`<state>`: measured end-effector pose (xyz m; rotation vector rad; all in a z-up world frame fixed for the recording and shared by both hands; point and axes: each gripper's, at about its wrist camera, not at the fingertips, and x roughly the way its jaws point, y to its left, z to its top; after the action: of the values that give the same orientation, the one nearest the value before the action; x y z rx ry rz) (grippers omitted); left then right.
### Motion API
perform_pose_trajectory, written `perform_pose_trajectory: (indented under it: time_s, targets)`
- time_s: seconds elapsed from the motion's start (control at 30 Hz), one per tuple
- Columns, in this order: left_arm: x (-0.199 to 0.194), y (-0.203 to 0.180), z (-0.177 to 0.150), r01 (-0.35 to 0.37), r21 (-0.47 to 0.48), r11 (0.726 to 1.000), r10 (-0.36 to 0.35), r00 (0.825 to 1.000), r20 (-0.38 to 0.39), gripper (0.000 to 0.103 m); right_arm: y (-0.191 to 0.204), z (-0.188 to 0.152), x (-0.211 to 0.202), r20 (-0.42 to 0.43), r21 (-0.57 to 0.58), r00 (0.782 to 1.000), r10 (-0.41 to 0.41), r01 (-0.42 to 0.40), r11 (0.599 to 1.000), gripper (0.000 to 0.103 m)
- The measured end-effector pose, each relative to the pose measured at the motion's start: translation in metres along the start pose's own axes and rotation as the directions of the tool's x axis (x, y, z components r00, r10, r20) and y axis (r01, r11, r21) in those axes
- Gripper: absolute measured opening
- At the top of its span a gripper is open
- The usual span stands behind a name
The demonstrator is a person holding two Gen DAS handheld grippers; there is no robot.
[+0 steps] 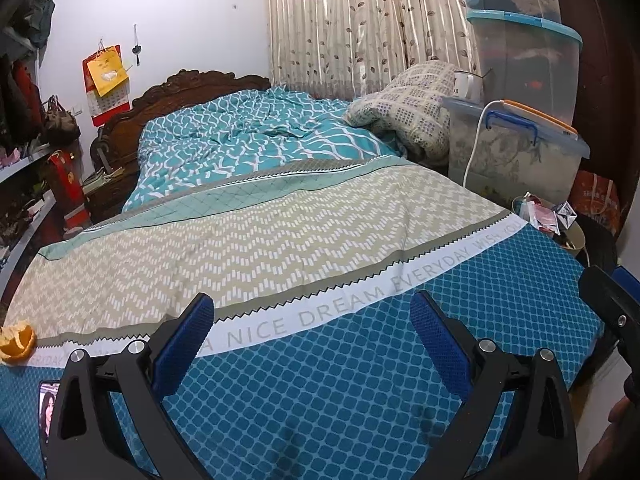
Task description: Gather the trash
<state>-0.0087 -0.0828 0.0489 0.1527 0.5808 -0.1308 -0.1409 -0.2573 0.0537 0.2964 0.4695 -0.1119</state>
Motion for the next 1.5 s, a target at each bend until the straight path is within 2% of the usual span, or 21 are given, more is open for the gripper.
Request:
perform_pose_trajectory:
  time_s: [0.33,0.77,1.07,1.3,1.5]
  targets:
    - [-0.011,0.000,0.000,0.005,0.003,1.000,-0.005,1.000,0.022,0.094,0.000,-0.002,-0.012,0.009,0.005,1.000,0.016,-0.016,1.000,0.100]
    - [-0.049,-0.024,0.001,0.027,0.036,0.999,-0.030,0.996,0.086,0.094,-0.021,-0.006,-0.049,0.034,0.052,0.999,0.030,-0.032,0.998,0.100]
    - [-0.071,-0.049,-0.002,0.035,0.059,0.998,-0.041,0.992,0.119,0.094,-0.047,-0.011,-0.073,0.061,0.094,0.998,0.022,-0.027,0.995,0.100]
    - [-0.081,-0.071,-0.005,0.033,0.095,0.995,-0.044,0.992,0.118,0.094,-0.073,-0.016,-0.078,0.046,0.154,0.999,0.016,-0.023,0.988,0.100]
    - [-0.078,-0.086,-0.005,0.058,0.136,0.989,-0.073,0.992,0.105,0.094,-0.095,-0.017,-0.080,0.045,0.205,0.999,-0.023,0.014,0.979,0.100]
